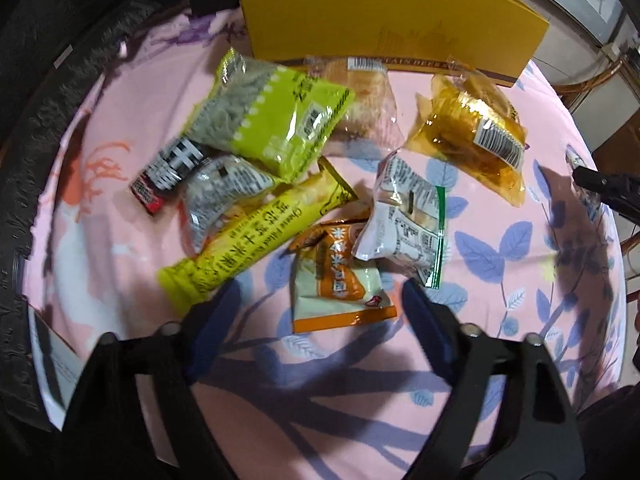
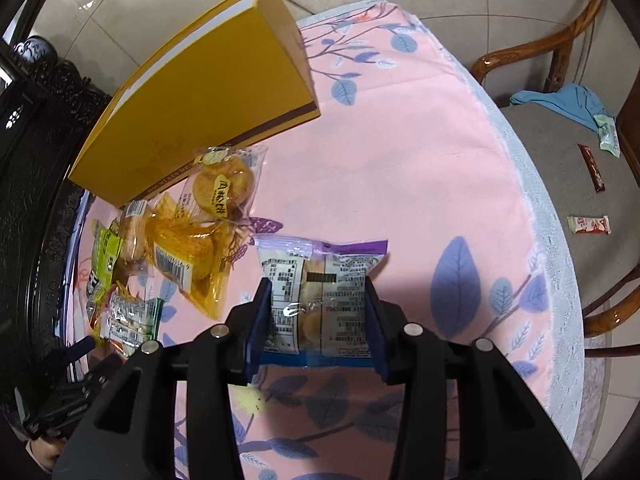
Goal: Organize snacks
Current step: 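Grasp the purple-edged bread packet with the right tool while the left grasps the orange packet, then carry both snacks over the yellow box and open both tools to drop them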
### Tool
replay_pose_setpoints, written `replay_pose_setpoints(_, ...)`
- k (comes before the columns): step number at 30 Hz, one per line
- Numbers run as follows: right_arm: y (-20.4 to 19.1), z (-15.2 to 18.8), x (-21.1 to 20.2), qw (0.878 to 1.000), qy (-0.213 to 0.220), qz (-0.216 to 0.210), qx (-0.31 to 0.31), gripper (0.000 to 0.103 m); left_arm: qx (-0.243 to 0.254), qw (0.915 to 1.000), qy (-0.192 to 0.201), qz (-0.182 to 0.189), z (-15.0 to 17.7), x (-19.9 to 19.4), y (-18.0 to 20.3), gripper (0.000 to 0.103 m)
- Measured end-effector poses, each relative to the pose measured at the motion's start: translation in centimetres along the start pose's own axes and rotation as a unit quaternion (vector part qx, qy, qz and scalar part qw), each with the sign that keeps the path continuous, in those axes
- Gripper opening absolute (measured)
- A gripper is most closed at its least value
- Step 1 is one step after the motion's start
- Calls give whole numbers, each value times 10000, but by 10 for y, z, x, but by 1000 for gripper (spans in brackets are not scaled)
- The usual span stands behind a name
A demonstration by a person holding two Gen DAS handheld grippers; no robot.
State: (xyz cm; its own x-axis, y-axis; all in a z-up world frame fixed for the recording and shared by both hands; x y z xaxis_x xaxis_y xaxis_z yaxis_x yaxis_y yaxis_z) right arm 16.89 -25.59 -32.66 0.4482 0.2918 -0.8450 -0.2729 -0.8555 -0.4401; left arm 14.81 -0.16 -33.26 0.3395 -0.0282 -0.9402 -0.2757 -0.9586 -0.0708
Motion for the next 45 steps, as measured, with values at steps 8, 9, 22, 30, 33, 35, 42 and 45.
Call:
replay_pose_setpoints(8, -7, -2, -4, 9999, 30, -46, -88, 44, 6, 10000, -82, 20, -5, 26, 3, 78)
replay_pose_setpoints(9, -7, -2, -4, 9999, 29, -44, -92, 44, 5, 10000, -36, 8, -6, 26, 2, 75)
replay_pose_setpoints(22, -23, -2, -13, 9996, 68, -158, -203, 44, -280, 9988, 137, 374, 13, 3, -20, 40)
replay_pose_setpoints(30, -45, -4, -34, 9983, 195, -381, -402, 44, -375, 9972, 552, 339, 7, -38, -26, 40)
replay_pose_setpoints(33, -56, -7, -43, 9974, 263, -493, -456, 44, -302, 9962, 737, 353, -4, -54, -24, 40)
replay_pose_setpoints(35, -65, -10, -50, 9966, 331, -575, -498, 44, -286, 9948, 901, 367, -13, -66, -26, 40)
replay_pose_setpoints(42, -93, -22, -67, 9930, 510, -866, -624, 44, -286, 9861, 1571, 468, -58, -111, -19, 40)
replay_pose_setpoints(45, -108, -37, -75, 9900, 659, -1023, -714, 44, -174, 9798, 1934, 470, -93, -129, -17, 40)
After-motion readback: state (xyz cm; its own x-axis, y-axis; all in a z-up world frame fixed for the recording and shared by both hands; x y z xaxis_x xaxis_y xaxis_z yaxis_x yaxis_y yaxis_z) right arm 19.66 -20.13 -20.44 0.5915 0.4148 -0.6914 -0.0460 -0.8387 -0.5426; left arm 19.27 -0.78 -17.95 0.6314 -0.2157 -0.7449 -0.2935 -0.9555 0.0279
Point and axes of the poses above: each gripper's, at about its wrist camera, not at the fingertips, and x roughly the way its jaws point, y to its right, z to its underside, the point moved 10 cm from there along x, roughly the way its jaws point, and after that the axes turned 13 degrees about x, right-handed, at the moved point
